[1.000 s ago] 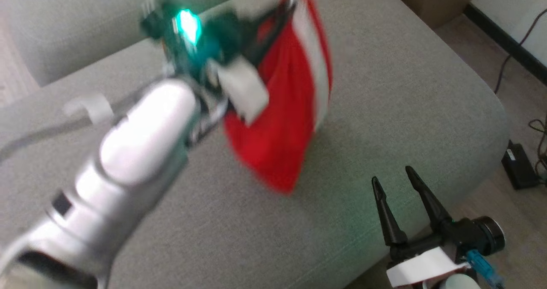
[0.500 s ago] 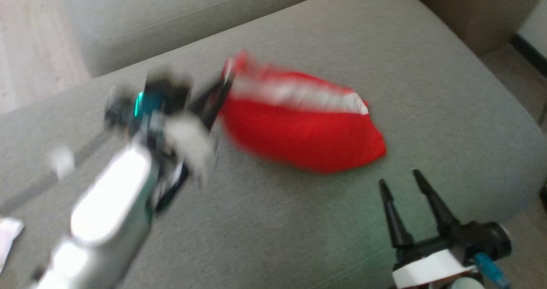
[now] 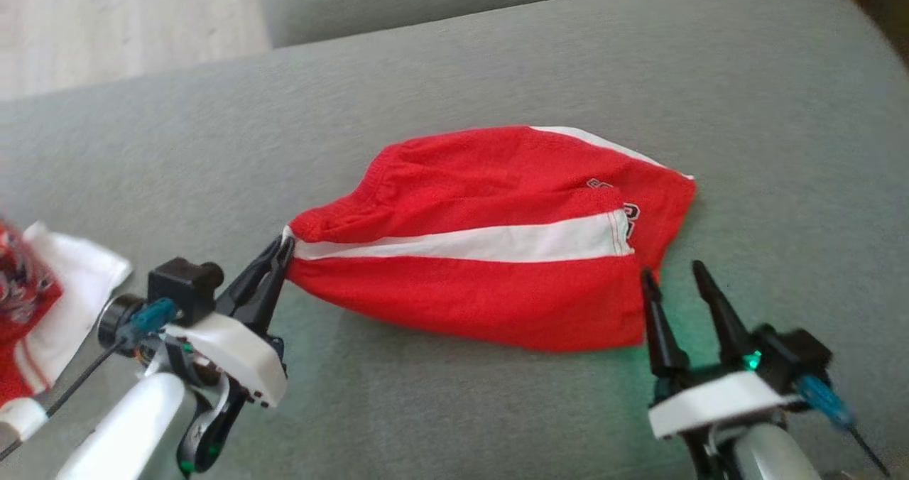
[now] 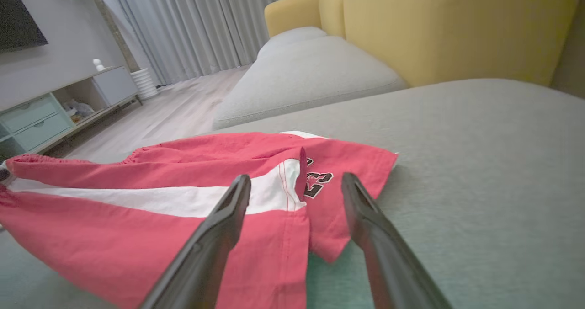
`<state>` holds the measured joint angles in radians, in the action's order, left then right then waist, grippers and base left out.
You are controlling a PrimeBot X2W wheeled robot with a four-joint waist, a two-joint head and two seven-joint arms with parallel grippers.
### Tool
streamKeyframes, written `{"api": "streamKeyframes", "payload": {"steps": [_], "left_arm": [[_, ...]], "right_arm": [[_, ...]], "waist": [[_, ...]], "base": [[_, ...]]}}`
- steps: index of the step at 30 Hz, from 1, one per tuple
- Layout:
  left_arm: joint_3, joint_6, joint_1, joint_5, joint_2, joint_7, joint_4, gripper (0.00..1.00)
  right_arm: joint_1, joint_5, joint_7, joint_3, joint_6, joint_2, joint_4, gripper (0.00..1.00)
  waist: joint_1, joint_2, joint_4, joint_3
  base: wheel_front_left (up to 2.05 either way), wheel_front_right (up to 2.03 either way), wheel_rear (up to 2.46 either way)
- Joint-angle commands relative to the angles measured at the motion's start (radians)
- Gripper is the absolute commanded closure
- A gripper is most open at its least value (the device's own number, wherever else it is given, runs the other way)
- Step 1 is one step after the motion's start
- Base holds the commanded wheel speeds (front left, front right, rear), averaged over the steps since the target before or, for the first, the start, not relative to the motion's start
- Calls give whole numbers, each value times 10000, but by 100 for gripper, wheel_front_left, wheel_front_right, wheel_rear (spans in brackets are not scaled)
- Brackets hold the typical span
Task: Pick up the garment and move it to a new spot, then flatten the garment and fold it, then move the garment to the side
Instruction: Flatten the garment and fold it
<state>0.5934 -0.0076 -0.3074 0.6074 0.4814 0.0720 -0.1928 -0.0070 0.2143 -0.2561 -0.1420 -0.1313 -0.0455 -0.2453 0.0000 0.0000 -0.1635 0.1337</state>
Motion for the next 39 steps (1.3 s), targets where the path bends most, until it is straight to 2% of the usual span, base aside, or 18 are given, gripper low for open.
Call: {"api": "streamKeyframes", "payload": {"steps": [1, 7, 13, 15, 17, 18, 19, 20, 21, 24, 26, 30, 33, 36, 39], "left_arm": [[-552, 31, -453, -42, 340, -259, 232, 100], [-548, -79, -684, -73, 130, -737, 59, 100], [-411, -181, -899, -139, -80, -940, -114, 100], [-369, -229, -957, -148, -146, -1025, -163, 100], [-337, -260, -999, -148, -187, -1078, -216, 100], [-327, -271, -1020, -147, -201, -1099, -233, 100], [-319, -280, -1038, -144, -210, -1117, -249, 100], [-314, -288, -1054, -139, -215, -1129, -264, 100], [-312, -291, -1068, -135, -214, -1139, -278, 100], [-327, -287, -1107, -116, -193, -1166, -296, 100], [-361, -295, -1207, -119, -171, -1212, -240, 100], [-343, -448, -1864, -310, -132, -1276, 11, 100], [-335, -658, -2891, -361, -245, -1105, 146, 100], [-246, -890, -4427, -430, -572, -900, 91, 100], [-120, -1041, -6295, -581, -1247, -1058, -386, 100]], "right_arm": [[-695, 453, -57, -515, 6, -227, -221, 0], [-1757, 1562, -57, -1433, 6, -1018, -1599, 0], [-2356, 2189, -57, -2244, 6, -1492, -2123, 0], [-2497, 2352, -57, -2464, 6, -1604, -2229, 5], [-2594, 2451, -57, -2669, 6, -1670, -2295, 22], [-2627, 2508, -57, -2734, 6, -1682, -2309, 36], [-2656, 2555, -57, -2809, 6, -1701, -2315, 56], [-2669, 2621, -57, -2899, 6, -1724, -2358, 69], [-2690, 2678, -57, -2985, 6, -1751, -2412, 100], [-2810, 2766, -57, -3131, 6, -1821, -2378, 100], [-2948, 2748, -57, -2837, 6, -1857, -2100, 100], [-3461, 2724, -57, -1661, 6, -1910, -1062, 100], [-4376, 2490, -57, -666, 6, -2192, -216, 100], [-5692, 2163, -57, -38, 6, -2712, 110, 100], [-7208, 2110, -57, 447, 6, -3300, 70, 100]], "waist": [[0, 0, 542, 298], [0, 0, 1040, 540], [0, 0, 1331, 664], [0, 0, 1414, 696], [0, 0, 1469, 710], [0, 0, 1491, 716], [0, 0, 1510, 721], [0, 0, 1526, 722], [0, 0, 1536, 725], [0, 0, 1537, 741], [0, 0, 1519, 812], [0, 0, 1403, 1107], [0, 0, 1197, 1449], [0, 0, 975, 1843], [0, 0, 847, 2186]], "base": [[0, 0, 0], [0, 0, 0], [0, 0, 0], [0, 0, 0], [0, 0, 0], [0, 0, 0], [0, 0, 0], [0, 0, 0], [0, 0, 0], [0, 0, 0], [0, 0, 0], [0, 0, 0], [0, 0, 0], [0, 0, 0], [0, 0, 0]]}}
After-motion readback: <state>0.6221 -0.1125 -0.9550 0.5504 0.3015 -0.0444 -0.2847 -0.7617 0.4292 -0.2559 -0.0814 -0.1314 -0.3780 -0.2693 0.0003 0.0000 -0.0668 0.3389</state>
